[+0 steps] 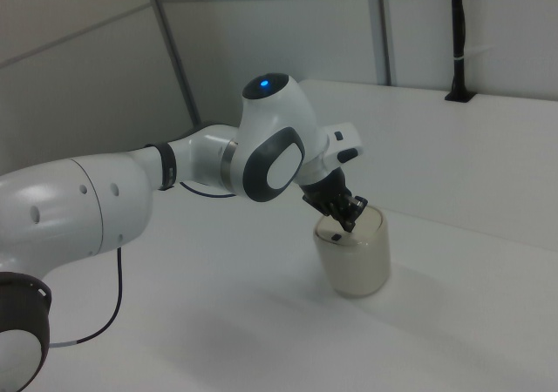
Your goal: Open the trash can
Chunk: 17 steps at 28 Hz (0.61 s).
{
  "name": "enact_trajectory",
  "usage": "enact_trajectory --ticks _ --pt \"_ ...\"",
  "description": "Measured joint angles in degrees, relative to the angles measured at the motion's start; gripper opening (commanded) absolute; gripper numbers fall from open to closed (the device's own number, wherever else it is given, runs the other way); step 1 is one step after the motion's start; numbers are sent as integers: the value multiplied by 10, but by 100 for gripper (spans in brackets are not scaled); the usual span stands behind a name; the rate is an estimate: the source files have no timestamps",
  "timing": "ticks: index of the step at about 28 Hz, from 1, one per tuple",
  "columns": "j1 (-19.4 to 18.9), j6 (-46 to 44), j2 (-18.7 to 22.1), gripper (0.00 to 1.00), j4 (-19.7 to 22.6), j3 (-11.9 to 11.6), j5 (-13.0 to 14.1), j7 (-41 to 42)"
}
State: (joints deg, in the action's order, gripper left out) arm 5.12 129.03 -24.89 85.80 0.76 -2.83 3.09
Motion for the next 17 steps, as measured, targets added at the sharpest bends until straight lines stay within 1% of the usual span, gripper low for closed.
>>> enact_trajectory --ticks 17 --pt "-15 0 -1 0 0 3 0 0"
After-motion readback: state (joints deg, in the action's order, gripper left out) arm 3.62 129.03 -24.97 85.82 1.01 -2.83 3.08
